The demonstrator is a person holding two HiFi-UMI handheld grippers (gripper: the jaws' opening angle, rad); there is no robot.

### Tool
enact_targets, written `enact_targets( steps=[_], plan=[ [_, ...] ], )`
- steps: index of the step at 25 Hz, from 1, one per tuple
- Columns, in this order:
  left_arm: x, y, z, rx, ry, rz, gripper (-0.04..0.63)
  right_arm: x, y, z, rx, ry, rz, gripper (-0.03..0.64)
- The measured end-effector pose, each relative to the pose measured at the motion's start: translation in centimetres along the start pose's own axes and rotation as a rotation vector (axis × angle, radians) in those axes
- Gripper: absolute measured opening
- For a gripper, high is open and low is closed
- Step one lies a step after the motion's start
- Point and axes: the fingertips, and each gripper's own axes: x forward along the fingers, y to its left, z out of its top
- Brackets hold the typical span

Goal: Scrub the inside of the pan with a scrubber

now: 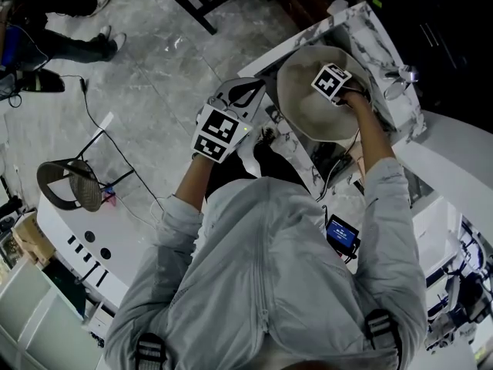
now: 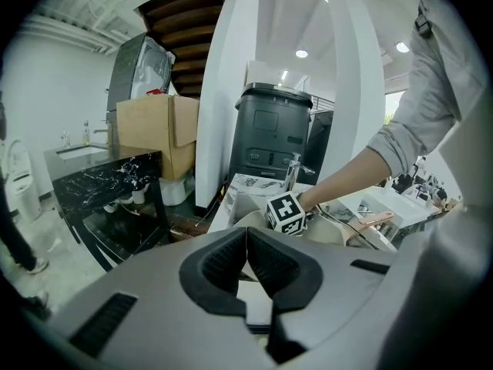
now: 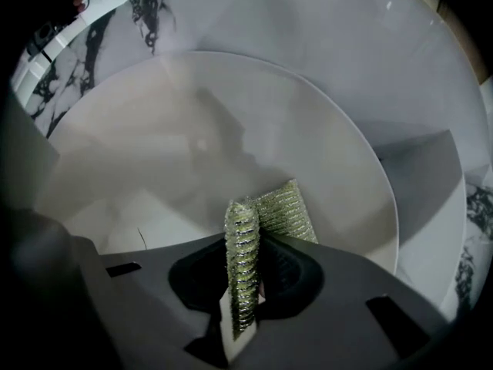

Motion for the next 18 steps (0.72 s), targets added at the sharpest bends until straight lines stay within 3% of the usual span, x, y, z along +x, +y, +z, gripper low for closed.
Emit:
enact_targets(
  steps=[7, 11, 18],
  plan=[
    [0.1, 0.3, -0.1, -0.006, 0.007, 0.001, 0.023, -1.3, 1.1, 3.0, 0.056, -0.053, 0.037, 0.086],
    [0.1, 0.7, -0.1, -0.010, 0.006, 0.004, 0.023, -1.3, 3.9, 6.4, 0.029, -0.134, 0.145, 0.086],
    [0.2, 0.9, 0.0, -0.014, 0.000, -0.002, 0.023, -2.5, 10.3, 6.6, -0.019, -0.170, 0.412, 0.086]
  ],
)
